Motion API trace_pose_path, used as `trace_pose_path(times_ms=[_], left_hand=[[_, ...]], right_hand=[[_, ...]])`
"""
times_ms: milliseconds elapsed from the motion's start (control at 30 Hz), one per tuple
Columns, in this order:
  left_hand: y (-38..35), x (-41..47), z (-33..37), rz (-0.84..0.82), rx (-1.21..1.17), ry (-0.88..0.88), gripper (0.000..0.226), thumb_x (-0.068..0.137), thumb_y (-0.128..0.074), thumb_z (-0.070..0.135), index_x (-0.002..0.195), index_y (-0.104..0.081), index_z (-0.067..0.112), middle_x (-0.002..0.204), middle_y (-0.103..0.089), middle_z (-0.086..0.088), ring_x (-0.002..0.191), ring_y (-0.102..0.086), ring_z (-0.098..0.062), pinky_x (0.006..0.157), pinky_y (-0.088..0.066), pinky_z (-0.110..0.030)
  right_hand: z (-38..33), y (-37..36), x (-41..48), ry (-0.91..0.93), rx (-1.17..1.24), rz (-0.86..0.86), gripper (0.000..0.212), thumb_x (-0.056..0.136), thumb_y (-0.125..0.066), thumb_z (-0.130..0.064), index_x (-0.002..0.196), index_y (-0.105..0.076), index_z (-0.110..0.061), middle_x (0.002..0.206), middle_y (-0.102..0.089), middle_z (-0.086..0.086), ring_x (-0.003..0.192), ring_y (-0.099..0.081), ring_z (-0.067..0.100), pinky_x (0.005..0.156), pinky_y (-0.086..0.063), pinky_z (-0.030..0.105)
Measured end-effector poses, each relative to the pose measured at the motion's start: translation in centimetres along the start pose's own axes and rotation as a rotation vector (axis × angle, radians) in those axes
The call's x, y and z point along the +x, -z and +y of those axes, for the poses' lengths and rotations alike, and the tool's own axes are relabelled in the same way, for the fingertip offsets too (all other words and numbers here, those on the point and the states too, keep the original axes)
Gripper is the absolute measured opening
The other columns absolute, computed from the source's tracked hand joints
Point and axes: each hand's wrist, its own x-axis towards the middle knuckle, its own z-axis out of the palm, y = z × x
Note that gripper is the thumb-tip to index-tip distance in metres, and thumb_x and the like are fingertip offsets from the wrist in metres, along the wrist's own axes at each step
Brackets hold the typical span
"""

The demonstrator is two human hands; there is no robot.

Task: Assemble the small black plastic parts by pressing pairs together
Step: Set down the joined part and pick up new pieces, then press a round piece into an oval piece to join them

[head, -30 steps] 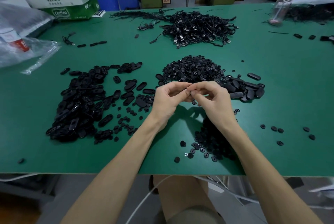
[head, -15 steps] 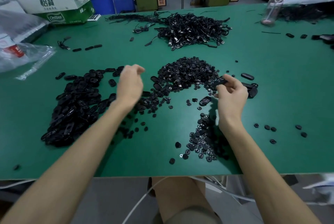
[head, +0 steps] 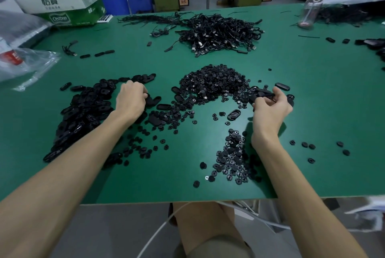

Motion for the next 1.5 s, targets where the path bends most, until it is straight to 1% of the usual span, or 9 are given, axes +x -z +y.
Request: trace_pose_path(times_ms=[100, 267, 400, 500, 667, 800, 967, 1233, 1500], left_hand=[[0.1, -0.5, 0.2, 0.074, 0.018, 0.032, 0.021, 0.106, -0.055, 0.007, 0.118, -0.070, 0.000, 0.126, -0.056, -0.024, 0.116, -0.054, -0.040, 0.094, -0.052, -0.050], [0.6, -1.3, 2.0, 0.204, -0.125, 0.008, 0.026, 0.110, -0.047, 0.015, 0.125, -0.064, 0.002, 0.129, -0.053, -0.017, 0.114, -0.055, -0.031, 0.096, -0.050, -0.042], [1.0, -2.7, 5.5, 0.265, -0.326, -0.107, 0.025, 0.109, -0.047, 0.017, 0.124, -0.065, 0.005, 0.125, -0.061, -0.012, 0.100, -0.056, -0.014, 0.089, -0.043, -0.025], [0.6, -3.9, 8.2, 0.211, -0.558, -0.189, 0.020, 0.107, -0.053, 0.014, 0.121, -0.066, 0.010, 0.111, -0.067, -0.006, 0.091, -0.062, -0.012, 0.086, -0.051, -0.024], [-1.7, -5.5, 11.0, -0.055, -1.084, -0.140, 0.021, 0.102, -0.060, 0.005, 0.117, -0.072, 0.012, 0.073, -0.067, 0.000, 0.053, -0.059, -0.012, 0.048, -0.042, -0.021], [-3.0, -6.3, 12.0, -0.126, -1.348, 0.033, 0.020, 0.099, -0.068, 0.008, 0.118, -0.070, 0.005, 0.079, -0.071, -0.002, 0.060, -0.061, -0.008, 0.045, -0.042, -0.020], [-3.6, -7.0, 11.9, -0.051, -1.400, 0.048, 0.024, 0.092, -0.077, 0.009, 0.116, -0.071, 0.006, 0.082, -0.073, -0.002, 0.064, -0.066, -0.010, 0.049, -0.045, -0.021], [-3.7, -7.3, 12.1, -0.107, -1.453, 0.036, 0.021, 0.106, -0.052, 0.006, 0.119, -0.067, -0.001, 0.095, -0.077, -0.014, 0.071, -0.071, -0.021, 0.055, -0.053, -0.026], [-3.9, -7.3, 11.9, -0.074, -1.432, 0.041, 0.025, 0.112, -0.040, 0.011, 0.118, -0.063, 0.002, 0.095, -0.075, -0.013, 0.056, -0.062, -0.014, 0.044, -0.041, -0.023]], right_hand=[[-0.1, 0.3, 0.0, 0.004, 0.011, 0.018, 0.060, 0.096, -0.054, 0.000, 0.152, -0.040, -0.015, 0.144, -0.033, 0.006, 0.117, -0.060, 0.023, 0.085, -0.058, 0.030], [-0.1, 0.2, -0.6, 0.268, -0.136, -0.133, 0.058, 0.096, -0.054, 0.002, 0.151, -0.046, -0.015, 0.153, -0.039, 0.000, 0.118, -0.050, -0.006, 0.092, -0.043, 0.004], [1.0, -0.8, -1.2, 0.511, -0.518, -0.493, 0.057, 0.101, -0.061, -0.018, 0.154, -0.044, -0.023, 0.158, -0.041, -0.005, 0.146, -0.030, 0.011, 0.124, -0.023, 0.031], [1.8, -1.4, -1.2, 0.604, -0.766, -0.685, 0.068, 0.104, -0.058, -0.036, 0.163, -0.025, -0.024, 0.169, -0.021, -0.007, 0.154, -0.011, 0.016, 0.126, -0.009, 0.036], [2.7, -2.2, -1.0, 0.684, -1.168, -0.837, 0.071, 0.106, -0.031, -0.060, 0.165, -0.002, -0.034, 0.172, 0.009, -0.012, 0.158, 0.014, 0.019, 0.127, 0.005, 0.047], [2.8, -2.5, -1.3, 0.678, -1.221, -0.844, 0.068, 0.106, -0.026, -0.060, 0.165, -0.013, -0.028, 0.172, -0.012, -0.009, 0.159, -0.004, 0.021, 0.128, 0.003, 0.050], [2.7, -2.4, -1.7, 0.749, -1.039, -0.709, 0.048, 0.105, -0.052, -0.041, 0.144, -0.052, -0.013, 0.139, -0.047, 0.010, 0.131, -0.038, 0.030, 0.113, -0.030, 0.038], [2.9, -2.2, -1.8, 0.818, -0.998, -0.649, 0.017, 0.105, -0.053, -0.008, 0.113, -0.068, -0.006, 0.108, -0.055, 0.009, 0.095, -0.030, 0.020, 0.088, -0.038, 0.034], [2.5, -2.2, -2.0, 0.815, -1.008, -0.598, 0.023, 0.105, -0.055, -0.013, 0.124, -0.067, -0.011, 0.115, -0.064, 0.011, 0.106, -0.047, 0.032, 0.092, -0.038, 0.039]])
